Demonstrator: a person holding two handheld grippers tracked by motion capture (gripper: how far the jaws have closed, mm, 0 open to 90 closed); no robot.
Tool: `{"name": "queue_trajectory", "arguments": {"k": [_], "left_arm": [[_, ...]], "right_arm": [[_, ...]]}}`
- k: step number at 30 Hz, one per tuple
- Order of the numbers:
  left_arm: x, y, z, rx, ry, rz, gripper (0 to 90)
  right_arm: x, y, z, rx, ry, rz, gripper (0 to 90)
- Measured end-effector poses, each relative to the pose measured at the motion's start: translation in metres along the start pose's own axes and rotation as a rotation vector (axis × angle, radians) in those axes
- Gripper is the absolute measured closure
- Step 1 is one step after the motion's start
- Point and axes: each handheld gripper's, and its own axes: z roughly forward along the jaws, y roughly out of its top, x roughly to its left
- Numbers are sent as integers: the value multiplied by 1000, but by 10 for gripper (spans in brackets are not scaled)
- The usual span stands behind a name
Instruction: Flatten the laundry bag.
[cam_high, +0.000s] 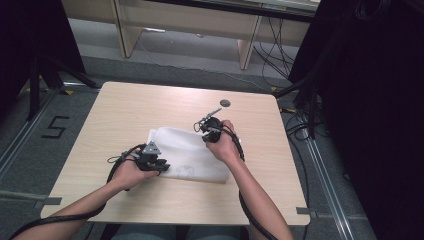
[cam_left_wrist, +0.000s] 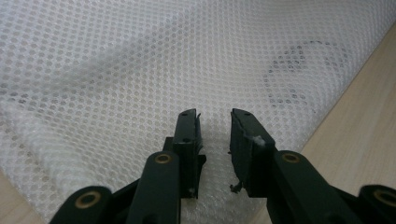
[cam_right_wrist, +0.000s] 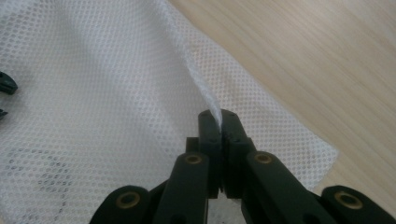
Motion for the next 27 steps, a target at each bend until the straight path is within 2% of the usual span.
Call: {"name": "queue_trajectory", "arguments": {"k": [6,8,9,11,13,17,22,23,24,26,27], "left_arm": [[0,0,0,1,2,1,716],[0,0,0,0,1,2,716],[0,0,0,-1,1,0,717],[0,0,0,-2,1,-2,718],[0,0,0,1,3,0,718],[0,0,0,-1,2,-1,718],[0,0,0,-2,0,-2,720],[0,0,0,-2,0,-2,720],[0,0,0,-3,0,-3,720],[0,0,0,-2,0,-1,720],[0,0,0,-3,0,-2,720]], "right_arm": [[3,0,-7,-23,-8,-25,898],[5,1,-10,-27,-1,-8,898],[5,1,-11,-35,-4,-22,898],[7,1,-12,-39,-4,-11,898],[9,1,-17,-55,-7,-27,898],[11,1,-21,-67,-10,-31,898],[16,-2,-29,-112,22,-36,898],[18,-3,-32,-107,27,-19,897],[19,-3,-33,-116,28,-38,898],[21,-3,-35,-108,36,-23,898],[22,-3,-37,-120,30,-34,898]]}}
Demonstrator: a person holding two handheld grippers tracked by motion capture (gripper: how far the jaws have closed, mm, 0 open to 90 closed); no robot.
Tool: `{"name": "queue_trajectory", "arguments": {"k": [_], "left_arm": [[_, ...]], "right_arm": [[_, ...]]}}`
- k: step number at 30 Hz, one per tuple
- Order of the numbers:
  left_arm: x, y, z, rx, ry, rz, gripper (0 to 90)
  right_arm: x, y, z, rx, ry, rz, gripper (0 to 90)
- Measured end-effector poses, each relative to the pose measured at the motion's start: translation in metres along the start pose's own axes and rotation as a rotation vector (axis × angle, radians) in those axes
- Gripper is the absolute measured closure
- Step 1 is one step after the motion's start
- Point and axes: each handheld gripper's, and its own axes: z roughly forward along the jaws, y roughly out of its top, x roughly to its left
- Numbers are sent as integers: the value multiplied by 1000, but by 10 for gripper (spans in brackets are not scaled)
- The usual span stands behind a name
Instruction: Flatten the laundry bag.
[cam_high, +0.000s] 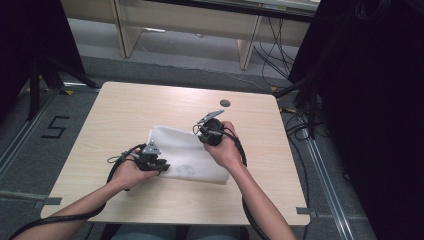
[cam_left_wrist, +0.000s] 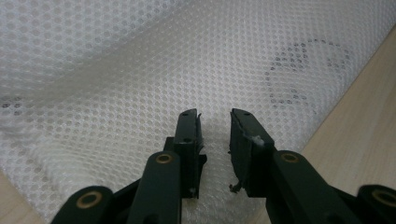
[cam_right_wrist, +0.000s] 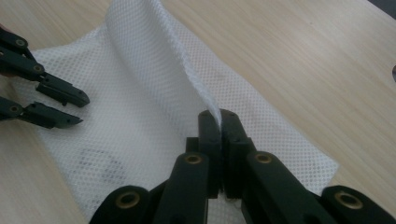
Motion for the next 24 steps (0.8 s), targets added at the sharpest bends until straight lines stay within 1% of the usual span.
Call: {"name": "queue_trajectory", "arguments": {"k": [2,3,5,6,7,8,9,10,11,12,13,14,15,16,17,18,20,21,22,23,24], "left_arm": [[0,0,0,0,0,0,721],[0,0,0,0,1,1,721],[0,0,0,0,1,1,721],[0,0,0,0,0,1,721],[0,0,0,-1,-1,-1,721],[0,0,0,-1,-1,-1,721],[0,0,0,-1,-6,-18,721],[0,0,1,-2,-8,-22,721],[0,-1,1,-3,-7,-22,721],[0,-1,1,-3,-7,-22,721],[0,-1,1,-4,-7,-23,721],[0,-1,1,-4,-6,-20,721],[0,-1,1,-4,-6,-20,720],[0,0,0,-3,-3,-5,720],[0,0,0,0,-2,6,718],[-1,0,-1,0,-1,3,716],[-3,2,-3,-2,5,7,705],[-6,4,-6,-14,19,29,707],[-14,10,-12,-52,14,43,721],[-19,13,-15,-75,1,52,733],[-19,13,-15,-75,1,52,743]], "right_arm": [[3,0,-3,-20,-4,-12,898],[6,1,-7,-17,4,-14,898],[7,0,-10,-26,2,-26,898],[10,-1,-12,-29,10,-19,898],[11,-2,-12,-47,8,-24,898],[12,-3,-15,-44,28,-17,898],[14,-4,-17,-54,44,-12,898],[17,-4,-18,-56,54,-3,898],[21,-5,-18,-70,54,0,898],[21,-5,-18,-70,54,0,898],[23,-5,-21,-53,60,-16,897],[28,-8,-22,-65,60,-27,898],[28,-8,-22,-65,60,-27,898],[28,-8,-24,-58,61,-35,897],[29,-10,-23,-74,49,-32,897],[28,-10,-24,-72,61,-29,897],[28,-12,-24,-70,57,-31,897],[27,-14,-23,-81,49,-17,898],[26,-15,-23,-82,40,-32,898],[25,-15,-25,-73,54,-18,898],[24,-15,-25,-86,41,-14,898]]}}
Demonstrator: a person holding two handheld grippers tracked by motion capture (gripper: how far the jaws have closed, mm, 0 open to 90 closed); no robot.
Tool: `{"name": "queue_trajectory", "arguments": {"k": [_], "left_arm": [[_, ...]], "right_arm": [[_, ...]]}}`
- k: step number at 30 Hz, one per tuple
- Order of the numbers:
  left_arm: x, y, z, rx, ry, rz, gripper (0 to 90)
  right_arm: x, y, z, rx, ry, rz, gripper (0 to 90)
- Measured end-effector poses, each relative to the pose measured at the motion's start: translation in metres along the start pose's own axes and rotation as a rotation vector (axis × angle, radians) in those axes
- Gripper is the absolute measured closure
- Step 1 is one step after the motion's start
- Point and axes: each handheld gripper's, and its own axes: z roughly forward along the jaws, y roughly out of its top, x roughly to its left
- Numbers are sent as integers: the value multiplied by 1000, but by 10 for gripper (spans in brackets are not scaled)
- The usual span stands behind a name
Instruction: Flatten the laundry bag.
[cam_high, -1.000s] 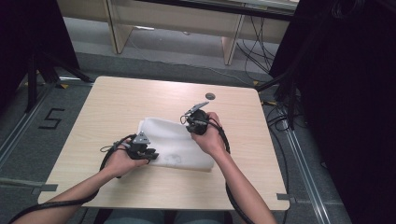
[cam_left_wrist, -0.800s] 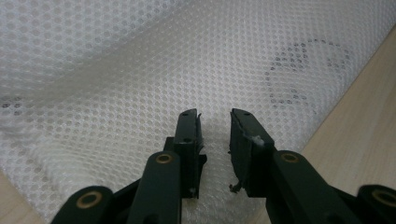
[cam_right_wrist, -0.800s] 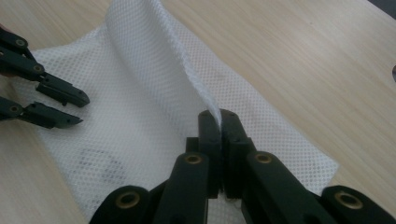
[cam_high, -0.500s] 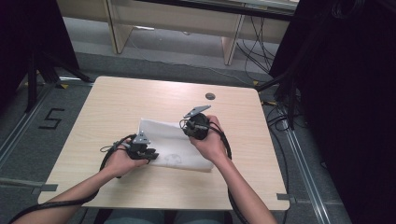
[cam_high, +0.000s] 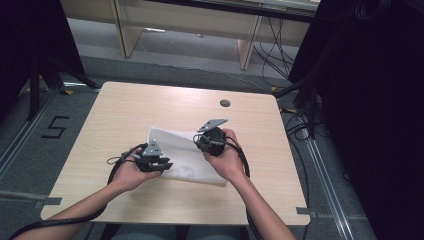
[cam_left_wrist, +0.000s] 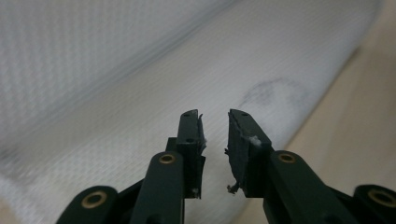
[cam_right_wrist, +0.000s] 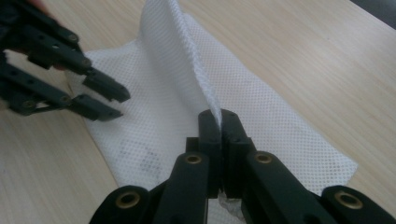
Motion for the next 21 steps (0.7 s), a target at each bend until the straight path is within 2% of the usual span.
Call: {"name": "queue_trajectory", "arguments": {"k": [1,2,3,4,5,6,7,8,9,12,13,14,17,21], "left_arm": [[-6,4,-2,-16,-16,12,743],[-19,8,-2,-35,-50,33,755],[-25,9,0,-22,-60,45,758],[-25,9,0,-22,-60,45,762],[-30,9,7,17,-88,75,769],[-31,7,12,39,-90,78,778],[-31,6,16,63,-82,92,795],[-31,5,20,68,-83,87,815],[-29,4,23,83,-81,97,830],[-28,4,26,90,-75,106,842],[-27,5,27,91,-71,106,840],[-26,5,28,95,-65,102,839],[-25,6,30,94,-64,99,838],[-21,7,33,90,-48,109,839]], "right_arm": [[0,0,0,0,0,0,898],[-3,0,-2,4,1,-12,898],[-3,0,-1,-13,-17,-11,898],[-3,0,-1,-13,-17,-11,898],[-2,2,-5,3,-10,-2,898],[-1,2,-5,-9,-13,4,898],[-1,3,-7,-2,-5,-8,898],[2,3,-7,-27,-16,14,897],[1,4,-9,-31,2,-21,898],[6,3,-11,-44,1,-6,898],[7,3,-13,-43,23,-48,897],[10,3,-13,-46,15,-13,897],[11,4,-16,-39,28,-18,898],[16,4,-21,-40,31,3,897]]}}
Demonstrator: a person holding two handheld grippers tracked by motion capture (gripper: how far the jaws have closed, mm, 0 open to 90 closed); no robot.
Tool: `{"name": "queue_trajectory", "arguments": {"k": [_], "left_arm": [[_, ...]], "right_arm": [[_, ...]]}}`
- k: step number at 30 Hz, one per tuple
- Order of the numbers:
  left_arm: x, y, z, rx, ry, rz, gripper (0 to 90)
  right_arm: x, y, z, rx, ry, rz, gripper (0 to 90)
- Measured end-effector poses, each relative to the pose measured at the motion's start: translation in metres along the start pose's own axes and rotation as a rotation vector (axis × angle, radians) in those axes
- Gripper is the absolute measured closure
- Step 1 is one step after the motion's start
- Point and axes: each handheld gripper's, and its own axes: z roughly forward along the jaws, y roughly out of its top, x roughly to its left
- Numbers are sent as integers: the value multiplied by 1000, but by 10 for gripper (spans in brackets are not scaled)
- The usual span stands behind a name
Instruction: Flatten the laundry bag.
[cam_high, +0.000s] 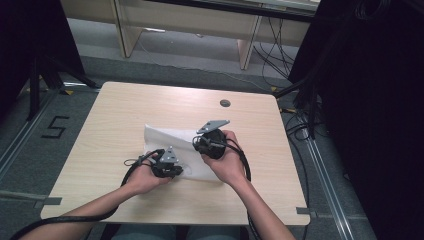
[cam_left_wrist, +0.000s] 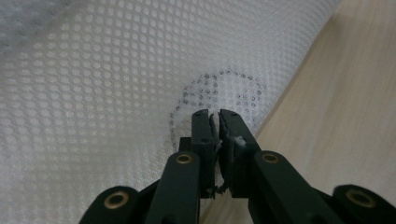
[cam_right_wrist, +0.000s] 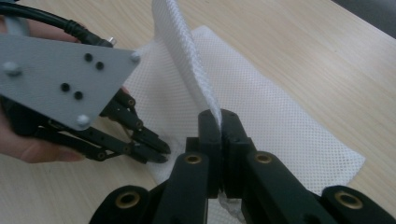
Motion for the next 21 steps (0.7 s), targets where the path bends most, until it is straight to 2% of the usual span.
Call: {"name": "queue_trajectory", "arguments": {"k": [1,3,4,7,8,9,11,14,17,19,20,21], "left_arm": [[1,1,1,-2,5,-19,839],[2,1,2,-6,1,-23,840],[4,1,2,0,18,-14,841],[7,0,5,-1,23,-31,843],[7,0,5,-1,23,-31,844],[8,1,5,0,31,-28,844],[9,2,7,-3,36,-39,843],[12,3,8,-3,43,-45,839],[13,4,9,-12,41,-50,836],[12,4,7,-3,37,-47,827],[8,4,2,23,35,-36,829],[8,4,2,23,35,-36,834]], "right_arm": [[1,1,-2,9,5,-6,898],[2,0,-2,1,2,9,897],[3,0,-2,3,3,21,897],[-1,1,-1,-21,28,-49,897],[-1,1,-1,-21,28,-49,897],[0,1,-3,-7,19,-22,897],[1,2,-4,3,25,-22,897],[4,2,-4,-11,14,-16,897],[4,2,-5,-3,29,-31,896],[5,0,-3,-16,14,-38,896],[4,0,-4,-5,22,-44,895],[4,0,-4,-5,22,-44,895]]}}
